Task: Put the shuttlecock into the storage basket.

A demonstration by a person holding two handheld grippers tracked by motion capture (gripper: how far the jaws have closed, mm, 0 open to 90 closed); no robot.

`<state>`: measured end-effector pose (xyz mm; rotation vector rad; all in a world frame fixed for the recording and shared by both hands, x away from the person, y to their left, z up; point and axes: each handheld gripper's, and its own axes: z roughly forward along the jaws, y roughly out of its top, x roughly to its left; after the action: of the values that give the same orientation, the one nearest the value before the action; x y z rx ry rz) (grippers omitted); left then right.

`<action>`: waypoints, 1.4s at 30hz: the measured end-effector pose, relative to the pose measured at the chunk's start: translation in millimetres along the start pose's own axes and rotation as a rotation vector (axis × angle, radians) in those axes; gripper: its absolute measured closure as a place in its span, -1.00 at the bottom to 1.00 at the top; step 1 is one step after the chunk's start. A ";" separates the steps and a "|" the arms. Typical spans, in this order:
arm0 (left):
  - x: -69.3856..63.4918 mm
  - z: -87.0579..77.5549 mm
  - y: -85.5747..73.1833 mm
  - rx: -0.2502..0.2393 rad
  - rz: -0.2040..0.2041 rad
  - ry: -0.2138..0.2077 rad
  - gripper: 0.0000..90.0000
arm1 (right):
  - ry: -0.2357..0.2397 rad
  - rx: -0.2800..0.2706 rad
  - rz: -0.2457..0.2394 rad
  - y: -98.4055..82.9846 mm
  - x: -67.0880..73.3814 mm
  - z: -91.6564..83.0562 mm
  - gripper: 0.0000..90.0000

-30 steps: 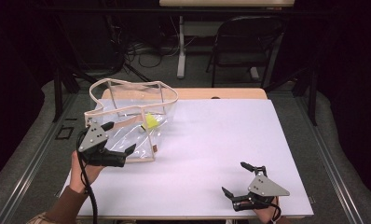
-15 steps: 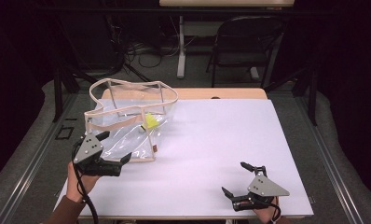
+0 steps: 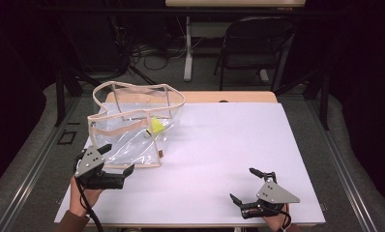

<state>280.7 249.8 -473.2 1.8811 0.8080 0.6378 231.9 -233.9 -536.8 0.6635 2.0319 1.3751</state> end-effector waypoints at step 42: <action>-7.3 5.7 -63.4 -0.015 -0.072 -0.043 -1.00 | 0.002 0.008 -0.005 -0.3 0.3 1.2 -1.00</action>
<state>263.7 261.5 -533.8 1.8371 0.8369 0.5549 232.4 -233.0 -537.5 0.6600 2.0403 1.3667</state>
